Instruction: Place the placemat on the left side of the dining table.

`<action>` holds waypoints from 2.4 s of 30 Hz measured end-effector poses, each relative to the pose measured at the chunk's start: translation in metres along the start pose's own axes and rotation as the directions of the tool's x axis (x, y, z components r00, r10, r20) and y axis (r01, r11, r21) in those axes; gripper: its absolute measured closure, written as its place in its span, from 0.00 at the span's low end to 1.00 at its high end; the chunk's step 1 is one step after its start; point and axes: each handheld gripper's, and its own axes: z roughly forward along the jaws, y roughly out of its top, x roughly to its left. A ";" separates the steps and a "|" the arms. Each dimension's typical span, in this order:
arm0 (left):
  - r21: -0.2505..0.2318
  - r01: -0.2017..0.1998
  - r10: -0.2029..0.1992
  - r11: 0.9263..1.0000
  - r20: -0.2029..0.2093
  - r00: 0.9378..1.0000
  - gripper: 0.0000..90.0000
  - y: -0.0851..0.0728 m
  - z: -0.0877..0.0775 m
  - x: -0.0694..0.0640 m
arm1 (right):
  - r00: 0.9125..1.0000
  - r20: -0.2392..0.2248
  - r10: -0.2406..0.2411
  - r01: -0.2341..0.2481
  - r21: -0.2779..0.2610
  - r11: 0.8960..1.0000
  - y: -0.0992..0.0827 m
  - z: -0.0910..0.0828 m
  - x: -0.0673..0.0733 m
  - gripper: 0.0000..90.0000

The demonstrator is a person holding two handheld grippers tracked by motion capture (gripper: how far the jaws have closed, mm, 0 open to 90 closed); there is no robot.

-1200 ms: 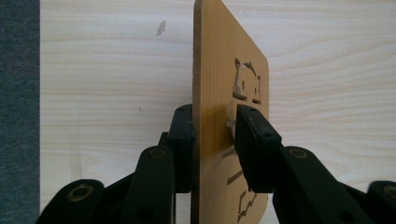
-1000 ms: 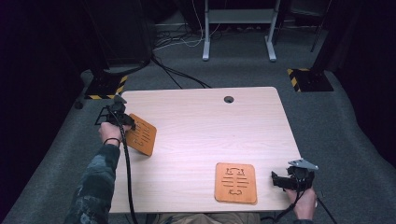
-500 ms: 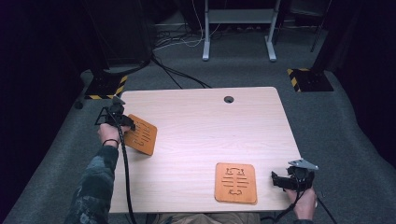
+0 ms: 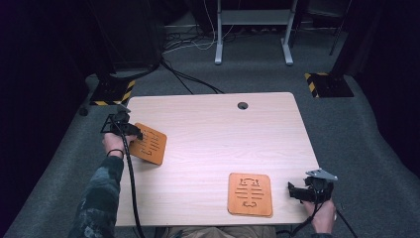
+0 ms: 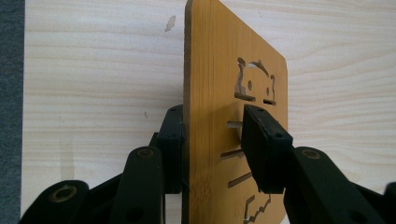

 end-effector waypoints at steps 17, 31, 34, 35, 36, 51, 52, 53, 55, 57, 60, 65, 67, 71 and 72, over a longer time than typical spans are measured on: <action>0.002 0.026 -0.026 1.000 0.013 1.000 0.64 -0.002 0.007 0.007 | 1.000 0.000 -0.001 0.001 0.000 1.000 0.000 0.000 0.000 0.01; 0.005 0.035 -0.035 0.999 0.034 0.999 0.61 -0.004 0.013 0.015 | 1.000 0.001 -0.001 0.001 0.001 1.000 0.000 0.000 0.000 0.01; 0.001 0.041 -0.041 0.999 0.040 0.998 0.61 -0.005 0.014 0.017 | 1.000 0.001 -0.001 0.001 0.001 1.000 0.000 0.000 0.000 0.01; 0.004 0.044 -0.044 0.999 0.040 0.998 0.61 -0.005 0.014 0.017 | 1.000 0.001 -0.001 0.001 0.001 1.000 0.000 0.000 0.000 0.01; 0.006 0.033 -0.033 0.999 0.044 0.998 0.61 -0.005 0.014 0.018 | 1.000 0.001 -0.001 0.001 0.001 1.000 0.000 0.000 0.000 0.01; 0.008 0.050 -0.050 0.999 0.073 0.996 0.59 -0.007 0.020 0.027 | 1.000 0.001 0.000 0.000 0.002 1.000 0.000 0.000 0.000 0.01; 0.008 0.048 -0.048 0.999 0.071 0.996 0.58 -0.006 0.020 0.027 | 1.000 0.001 -0.001 0.001 0.001 1.000 0.000 0.000 0.000 0.01; 0.006 0.048 -0.048 0.999 0.067 0.997 0.58 -0.006 0.021 0.026 | 1.000 0.001 -0.001 0.001 0.002 1.000 0.000 0.000 0.000 0.01; 0.005 0.044 -0.044 0.999 0.062 0.997 0.58 -0.006 0.021 0.026 | 1.000 0.002 0.001 -0.001 0.001 1.000 0.000 0.000 0.000 0.01; 0.001 0.050 -0.050 0.999 0.064 0.997 0.57 -0.007 0.022 0.025 | 1.000 0.002 0.005 -0.005 0.003 1.000 0.000 0.000 0.000 0.01; 0.012 0.044 -0.045 0.999 0.066 0.997 0.57 -0.007 0.023 0.027 | 1.000 0.003 0.005 -0.005 0.003 1.000 0.000 0.000 0.000 0.01; 0.009 0.056 -0.056 0.998 0.067 0.996 0.55 -0.007 0.025 0.028 | 1.000 0.002 0.005 -0.005 0.003 1.000 0.000 0.000 0.000 0.01; 0.011 0.044 -0.045 0.999 0.064 0.997 0.55 -0.007 0.026 0.029 | 1.000 0.003 0.005 -0.005 0.003 1.000 0.000 0.000 0.000 0.01; 0.016 0.036 -0.036 0.999 0.040 0.999 0.55 -0.008 0.028 0.029 | 1.000 0.003 0.005 -0.005 0.003 1.000 0.000 0.000 0.000 0.01; 0.016 0.040 -0.040 0.999 0.038 0.998 0.54 -0.008 0.029 0.029 | 1.000 0.003 0.005 -0.005 0.003 1.000 0.000 0.000 0.000 0.01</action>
